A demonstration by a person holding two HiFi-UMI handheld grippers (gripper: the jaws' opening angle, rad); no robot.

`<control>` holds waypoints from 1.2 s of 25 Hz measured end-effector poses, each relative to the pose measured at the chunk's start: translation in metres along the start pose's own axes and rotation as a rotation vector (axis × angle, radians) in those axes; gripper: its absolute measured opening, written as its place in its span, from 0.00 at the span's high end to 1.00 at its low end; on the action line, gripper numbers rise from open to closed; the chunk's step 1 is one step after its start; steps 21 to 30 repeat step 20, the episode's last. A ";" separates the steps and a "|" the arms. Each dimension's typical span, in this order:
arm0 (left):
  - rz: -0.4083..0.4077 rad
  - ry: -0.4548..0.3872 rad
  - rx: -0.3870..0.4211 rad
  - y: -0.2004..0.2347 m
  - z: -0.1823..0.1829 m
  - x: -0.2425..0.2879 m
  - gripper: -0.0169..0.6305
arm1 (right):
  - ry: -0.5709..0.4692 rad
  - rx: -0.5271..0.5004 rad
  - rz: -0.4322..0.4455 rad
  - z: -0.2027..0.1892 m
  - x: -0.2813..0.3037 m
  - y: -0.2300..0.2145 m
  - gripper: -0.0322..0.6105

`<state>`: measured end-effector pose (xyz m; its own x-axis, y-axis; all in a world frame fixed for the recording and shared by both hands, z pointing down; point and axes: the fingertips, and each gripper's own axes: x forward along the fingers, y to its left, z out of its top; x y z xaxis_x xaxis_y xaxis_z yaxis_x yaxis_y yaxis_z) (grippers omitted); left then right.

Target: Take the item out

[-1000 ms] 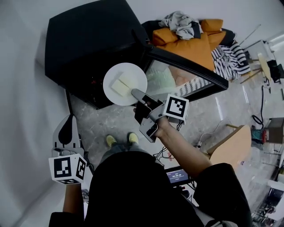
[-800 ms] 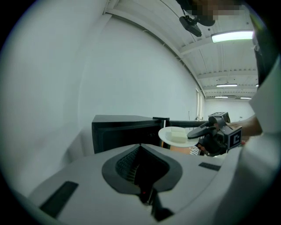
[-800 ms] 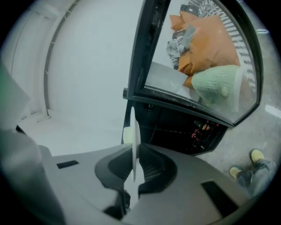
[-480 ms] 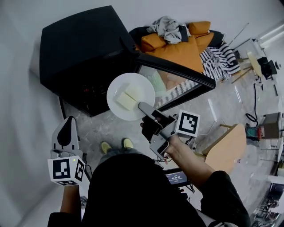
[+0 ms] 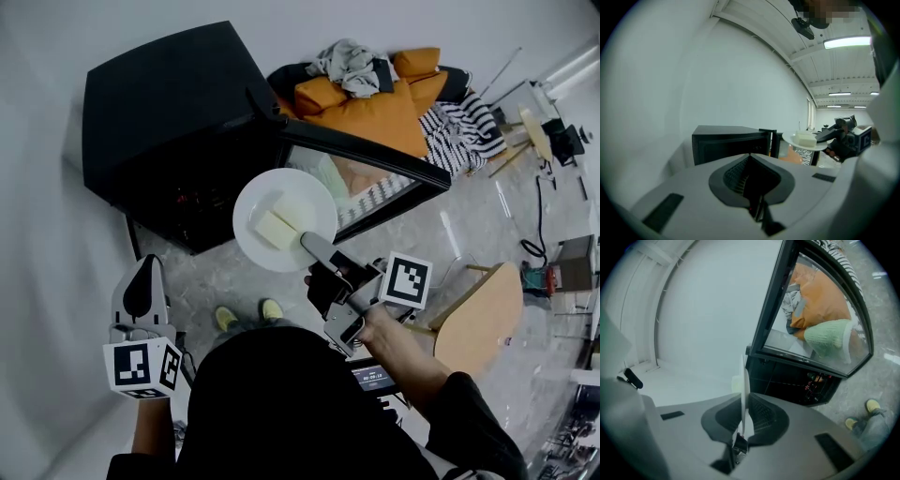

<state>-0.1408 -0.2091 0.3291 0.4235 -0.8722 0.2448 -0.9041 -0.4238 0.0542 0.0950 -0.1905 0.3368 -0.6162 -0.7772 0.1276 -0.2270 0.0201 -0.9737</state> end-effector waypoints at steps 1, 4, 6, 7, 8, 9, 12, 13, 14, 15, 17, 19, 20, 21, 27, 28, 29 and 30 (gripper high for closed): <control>0.001 -0.002 0.000 0.000 0.001 0.000 0.96 | 0.000 0.003 0.000 0.000 0.000 -0.001 0.91; 0.002 -0.009 0.005 -0.003 0.006 -0.001 0.96 | -0.001 0.008 0.006 0.002 0.000 0.001 0.91; 0.005 -0.013 0.009 -0.004 0.009 -0.004 0.96 | -0.002 0.009 0.012 0.004 -0.001 0.003 0.91; 0.006 -0.014 0.012 -0.004 0.009 -0.005 0.96 | -0.001 0.007 0.015 0.004 -0.001 0.004 0.91; 0.008 -0.016 0.013 -0.003 0.008 -0.006 0.96 | 0.000 0.003 0.018 0.003 0.000 0.004 0.91; 0.010 -0.017 0.014 -0.001 0.008 -0.008 0.96 | 0.002 -0.001 0.020 0.002 0.000 0.005 0.91; 0.017 -0.018 0.014 0.001 0.009 -0.011 0.96 | 0.006 -0.008 0.025 0.000 0.002 0.008 0.91; 0.018 -0.017 0.016 0.001 0.010 -0.012 0.96 | 0.007 -0.008 0.026 0.000 0.002 0.010 0.91; 0.018 -0.016 0.018 0.002 0.010 -0.013 0.96 | 0.008 -0.008 0.026 -0.001 0.002 0.011 0.91; 0.018 -0.015 0.019 0.002 0.011 -0.014 0.96 | 0.009 -0.008 0.025 -0.001 0.003 0.011 0.91; 0.017 -0.014 0.020 0.002 0.011 -0.012 0.96 | 0.009 -0.011 0.024 0.001 0.003 0.011 0.91; 0.017 -0.015 0.021 0.002 0.011 -0.008 0.96 | 0.009 -0.013 0.023 0.004 0.004 0.009 0.91; 0.017 -0.016 0.022 0.001 0.012 -0.006 0.96 | 0.009 -0.014 0.023 0.006 0.005 0.009 0.91; 0.017 -0.016 0.022 0.001 0.012 -0.006 0.96 | 0.009 -0.014 0.023 0.006 0.005 0.009 0.91; 0.017 -0.016 0.022 0.001 0.012 -0.006 0.96 | 0.009 -0.014 0.023 0.006 0.005 0.009 0.91; 0.017 -0.016 0.022 0.001 0.012 -0.006 0.96 | 0.009 -0.014 0.023 0.006 0.005 0.009 0.91; 0.017 -0.016 0.022 0.001 0.012 -0.006 0.96 | 0.009 -0.014 0.023 0.006 0.005 0.009 0.91; 0.017 -0.016 0.022 0.001 0.012 -0.006 0.96 | 0.009 -0.014 0.023 0.006 0.005 0.009 0.91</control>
